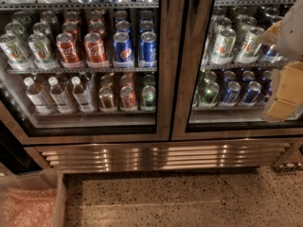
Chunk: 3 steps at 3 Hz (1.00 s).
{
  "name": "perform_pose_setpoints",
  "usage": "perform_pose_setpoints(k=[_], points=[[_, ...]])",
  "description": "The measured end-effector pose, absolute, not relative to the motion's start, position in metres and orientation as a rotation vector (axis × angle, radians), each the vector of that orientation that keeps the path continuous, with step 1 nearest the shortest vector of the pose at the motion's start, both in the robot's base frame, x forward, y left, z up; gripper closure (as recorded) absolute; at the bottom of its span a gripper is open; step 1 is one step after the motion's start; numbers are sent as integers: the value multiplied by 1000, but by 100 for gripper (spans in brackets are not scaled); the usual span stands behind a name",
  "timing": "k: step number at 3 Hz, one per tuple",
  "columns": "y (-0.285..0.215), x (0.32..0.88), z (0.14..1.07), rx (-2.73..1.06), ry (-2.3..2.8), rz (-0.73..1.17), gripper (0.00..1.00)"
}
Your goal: Open left fridge door
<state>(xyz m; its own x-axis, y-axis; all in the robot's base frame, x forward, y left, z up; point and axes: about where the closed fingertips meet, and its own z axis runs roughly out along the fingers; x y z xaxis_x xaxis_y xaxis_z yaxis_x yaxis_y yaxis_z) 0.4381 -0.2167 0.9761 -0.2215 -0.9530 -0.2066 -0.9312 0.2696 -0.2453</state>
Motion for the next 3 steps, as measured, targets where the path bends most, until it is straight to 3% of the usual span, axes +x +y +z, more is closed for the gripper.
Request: perform_pose_setpoints(k=[2, 3], points=[[-201, 448, 985, -1703, 2176, -32, 0], [-163, 464, 1008, -1705, 2056, 50, 0]])
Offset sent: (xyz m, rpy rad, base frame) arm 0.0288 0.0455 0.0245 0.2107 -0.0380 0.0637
